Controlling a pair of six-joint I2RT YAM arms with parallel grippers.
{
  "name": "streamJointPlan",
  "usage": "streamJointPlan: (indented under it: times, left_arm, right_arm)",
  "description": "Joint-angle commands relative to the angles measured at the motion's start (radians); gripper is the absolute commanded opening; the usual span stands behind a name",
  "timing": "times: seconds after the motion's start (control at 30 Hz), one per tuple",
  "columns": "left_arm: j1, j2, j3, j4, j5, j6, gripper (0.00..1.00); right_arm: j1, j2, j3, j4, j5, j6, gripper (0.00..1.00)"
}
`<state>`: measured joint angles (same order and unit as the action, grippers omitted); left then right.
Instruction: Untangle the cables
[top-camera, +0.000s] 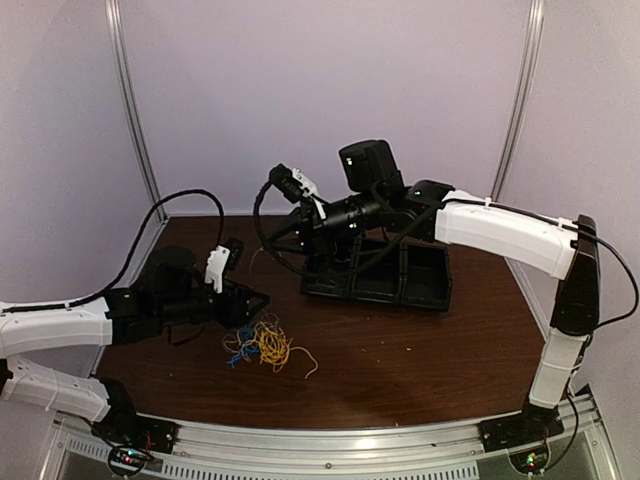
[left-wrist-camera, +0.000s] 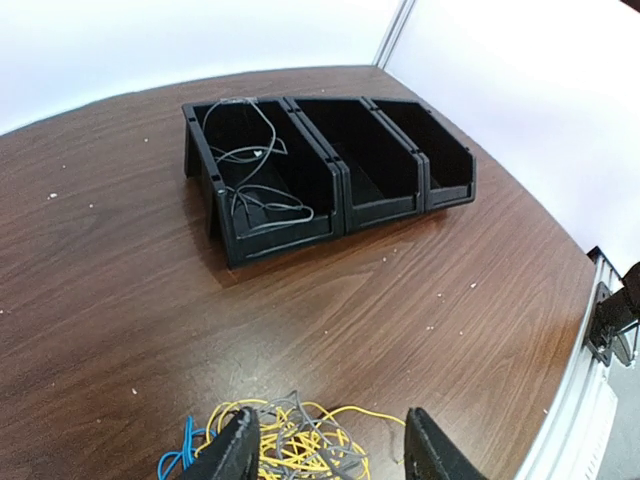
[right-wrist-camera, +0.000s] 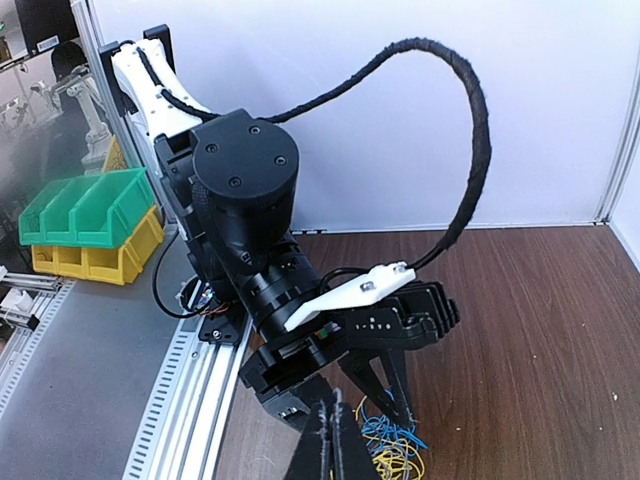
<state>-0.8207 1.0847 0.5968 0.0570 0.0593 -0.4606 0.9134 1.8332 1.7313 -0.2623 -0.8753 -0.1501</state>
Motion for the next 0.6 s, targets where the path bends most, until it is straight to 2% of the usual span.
streamJointPlan:
  times: [0.0, 0.13, 0.3, 0.47, 0.57]
  left_arm:
    - [0.005, -0.014, 0.039, 0.102, 0.008, 0.023, 0.47]
    - [0.005, -0.022, 0.067, 0.095, 0.0, 0.025, 0.32]
    - [0.004, -0.049, 0.094, 0.04, -0.019, 0.029, 0.25]
    - [0.005, -0.089, 0.105, -0.008, -0.043, 0.033, 0.05]
    - [0.005, -0.107, 0.116, -0.032, -0.044, 0.034, 0.02]
  right_arm:
    - [0.013, -0.035, 0.036, -0.026, -0.017, 0.016, 0.0]
    - [0.015, -0.045, 0.042, -0.026, -0.009, 0.016, 0.0]
    - [0.013, -0.061, 0.043, -0.046, 0.016, -0.01, 0.0]
    - [0.004, -0.064, 0.047, -0.051, 0.024, -0.017, 0.0]
    - [-0.006, -0.061, 0.045, -0.037, 0.031, -0.007, 0.0]
